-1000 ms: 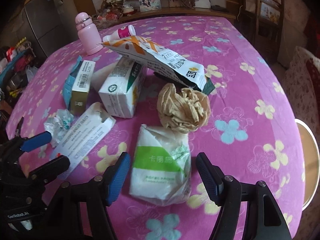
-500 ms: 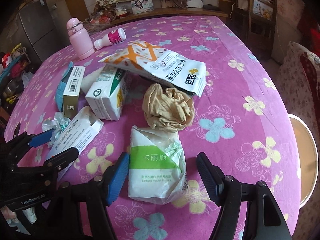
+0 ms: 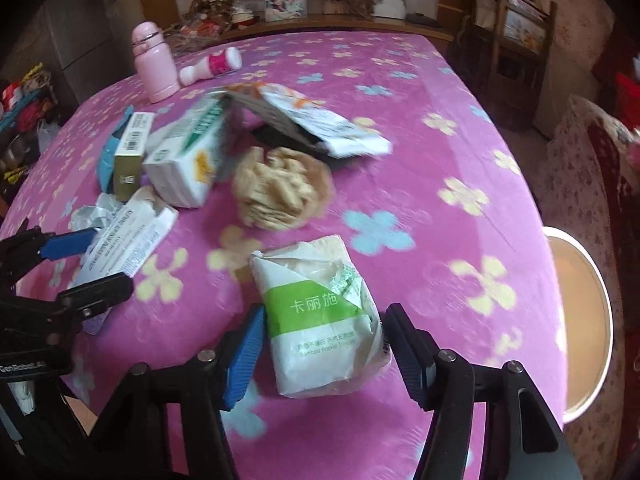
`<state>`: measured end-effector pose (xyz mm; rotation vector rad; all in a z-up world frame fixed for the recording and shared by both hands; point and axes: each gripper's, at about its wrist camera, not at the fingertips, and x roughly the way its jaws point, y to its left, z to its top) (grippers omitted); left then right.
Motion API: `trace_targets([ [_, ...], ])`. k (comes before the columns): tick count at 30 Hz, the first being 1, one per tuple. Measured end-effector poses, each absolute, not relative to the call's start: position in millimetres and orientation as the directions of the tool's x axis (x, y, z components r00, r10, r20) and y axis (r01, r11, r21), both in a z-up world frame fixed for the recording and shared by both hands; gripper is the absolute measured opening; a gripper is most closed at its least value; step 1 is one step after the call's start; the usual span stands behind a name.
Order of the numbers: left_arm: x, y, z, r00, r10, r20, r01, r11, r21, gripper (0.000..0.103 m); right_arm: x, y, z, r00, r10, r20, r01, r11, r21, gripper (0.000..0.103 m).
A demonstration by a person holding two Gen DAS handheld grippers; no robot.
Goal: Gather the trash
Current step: 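Move both tools back over the remaining trash on the bed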
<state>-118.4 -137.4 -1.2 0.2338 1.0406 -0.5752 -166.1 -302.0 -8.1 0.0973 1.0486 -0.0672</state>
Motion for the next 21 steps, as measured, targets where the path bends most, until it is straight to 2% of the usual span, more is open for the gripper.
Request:
trace_targets([
  [4,-126,-149,-2,0.300,-0.410,-0.861,0.576,0.798,-0.179,0.076,-183,-330,-5,0.487,0.032,-0.873,0.157,0.980,0.124,0.066],
  [7,-128,-146,3,0.307,-0.428,-0.850,0.549,0.809,-0.209,0.076,-192,-340,0,0.519,0.085,-0.851,0.171,0.965,0.200,0.074],
  [11,-126,-137,7,0.335,-0.411,-0.848,0.506,0.837,-0.206,0.076,-191,-336,-1,0.512,0.050,-0.857,0.155,0.977,0.149,0.074],
  [14,-123,-139,2,0.349,-0.375,-0.859,0.480,0.859,-0.180,0.076,-188,-329,-4,0.512,0.071,-0.856,0.135,0.978,0.162,0.074],
  [21,-125,-161,-14,0.359,-0.324,-0.875,0.468,0.874,-0.131,0.076,-182,-319,-9,0.521,-0.010,-0.853,0.127,0.990,0.066,0.074],
])
